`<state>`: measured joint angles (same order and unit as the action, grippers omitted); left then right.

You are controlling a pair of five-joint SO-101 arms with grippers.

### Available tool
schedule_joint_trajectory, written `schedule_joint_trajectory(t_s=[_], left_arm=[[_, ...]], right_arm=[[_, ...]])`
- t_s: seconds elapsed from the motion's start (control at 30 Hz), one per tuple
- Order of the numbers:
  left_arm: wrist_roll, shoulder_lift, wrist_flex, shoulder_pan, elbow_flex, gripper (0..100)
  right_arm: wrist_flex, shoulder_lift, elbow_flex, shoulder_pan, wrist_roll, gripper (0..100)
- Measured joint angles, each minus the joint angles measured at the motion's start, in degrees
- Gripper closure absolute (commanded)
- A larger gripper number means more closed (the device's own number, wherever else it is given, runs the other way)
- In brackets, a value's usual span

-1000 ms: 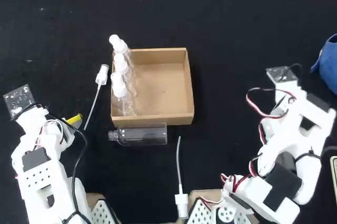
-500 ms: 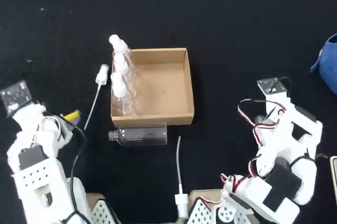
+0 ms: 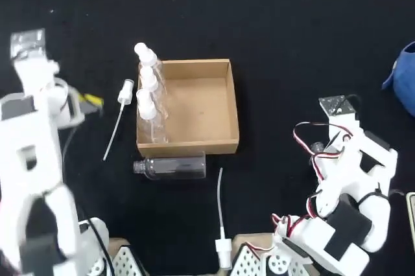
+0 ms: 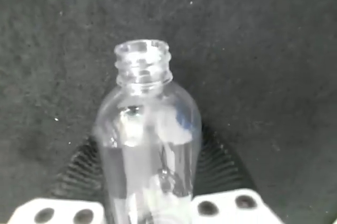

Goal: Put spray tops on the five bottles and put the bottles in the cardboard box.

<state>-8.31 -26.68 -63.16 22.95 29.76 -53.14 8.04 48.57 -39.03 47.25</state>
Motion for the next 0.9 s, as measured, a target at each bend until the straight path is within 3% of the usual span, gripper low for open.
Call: schedule_joint_trajectory(t_s=[0.3, 0.43, 0.9], left_arm=[[-0.26, 29.98, -0.26, -5.54, -24.88, 76], [-3.78, 39.3, -0.26, -6.77, -32.26, 76], [-5.54, 55.91, -0.26, -9.93, -46.15, 76]], right_arm=[[0.0, 0.0, 0.0, 0.0, 0.0, 98.8], [0.0, 0.0, 0.0, 0.0, 0.0, 98.8], [0.0, 0.0, 0.0, 0.0, 0.0, 98.8]])
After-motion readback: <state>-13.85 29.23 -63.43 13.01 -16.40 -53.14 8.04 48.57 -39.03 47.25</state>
